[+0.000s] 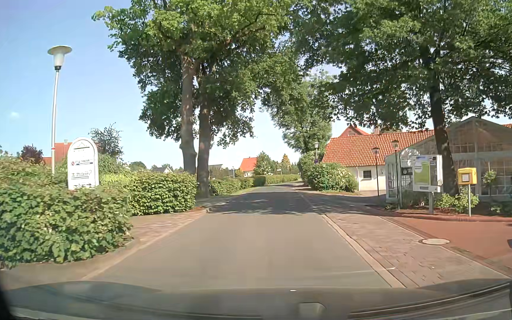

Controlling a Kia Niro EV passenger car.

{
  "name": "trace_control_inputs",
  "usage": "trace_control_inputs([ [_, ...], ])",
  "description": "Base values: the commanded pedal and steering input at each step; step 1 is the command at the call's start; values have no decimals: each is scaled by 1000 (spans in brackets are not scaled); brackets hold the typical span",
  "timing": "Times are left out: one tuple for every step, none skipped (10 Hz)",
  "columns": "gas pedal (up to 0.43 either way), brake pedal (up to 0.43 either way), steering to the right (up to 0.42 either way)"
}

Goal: Follow the waypoints while adhering to traffic rules and regulations

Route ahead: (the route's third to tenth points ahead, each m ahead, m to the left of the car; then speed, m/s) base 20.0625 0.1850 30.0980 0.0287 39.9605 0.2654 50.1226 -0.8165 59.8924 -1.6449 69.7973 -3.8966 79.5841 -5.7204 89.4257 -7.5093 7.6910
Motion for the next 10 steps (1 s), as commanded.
trace_control_inputs([
  [118,6,6],
  [118,6,6],
  [118,6,6],
  [118,6,5],
  [118,6,5],
  [118,6,4],
  [118,6,0],
  [118,6,-4],
  [118,6,-4],
  [118,6,-3],
])
